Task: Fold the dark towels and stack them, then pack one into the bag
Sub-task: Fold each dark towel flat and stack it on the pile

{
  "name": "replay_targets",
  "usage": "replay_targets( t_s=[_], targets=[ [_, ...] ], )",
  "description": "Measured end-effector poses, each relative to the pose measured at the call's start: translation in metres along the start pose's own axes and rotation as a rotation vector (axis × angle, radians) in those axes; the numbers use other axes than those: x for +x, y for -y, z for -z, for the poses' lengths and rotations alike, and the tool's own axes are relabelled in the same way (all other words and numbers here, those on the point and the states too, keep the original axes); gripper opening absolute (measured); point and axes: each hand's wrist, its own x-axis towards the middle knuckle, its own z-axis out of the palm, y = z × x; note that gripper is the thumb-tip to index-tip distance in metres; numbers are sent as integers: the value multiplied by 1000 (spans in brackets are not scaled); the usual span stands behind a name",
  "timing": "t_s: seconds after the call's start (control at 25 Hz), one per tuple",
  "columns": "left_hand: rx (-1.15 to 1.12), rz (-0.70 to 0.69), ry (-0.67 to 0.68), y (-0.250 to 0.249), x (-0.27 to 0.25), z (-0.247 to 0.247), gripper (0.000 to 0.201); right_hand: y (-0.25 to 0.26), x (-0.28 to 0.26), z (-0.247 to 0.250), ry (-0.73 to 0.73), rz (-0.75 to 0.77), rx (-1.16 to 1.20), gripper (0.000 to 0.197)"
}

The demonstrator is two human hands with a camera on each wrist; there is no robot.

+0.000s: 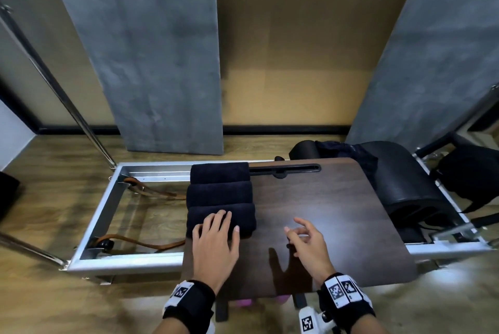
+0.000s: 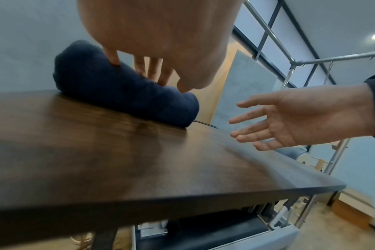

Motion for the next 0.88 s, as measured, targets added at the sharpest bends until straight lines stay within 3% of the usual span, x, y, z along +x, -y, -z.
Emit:
replay_targets(
  t_s=[0.2,0.44,0.6,0.76,0.88],
  targets=[
    [64,133,18,-37,1,15,63,0,15,50,68,36,81,40],
    [40,330,-81,-111,-10,16,53,-2,28,144,142,74,192,33],
    [-81,188,-152,-202,-4,-8,32,-17,38,210,137,51,231,30],
    [-571,100,80,-328,10,-49,12,-39,51,287,56,18,235,25],
    [-766,59,190,-405,26,-73,8,-48,67,335,25,-6,233,20]
  ],
)
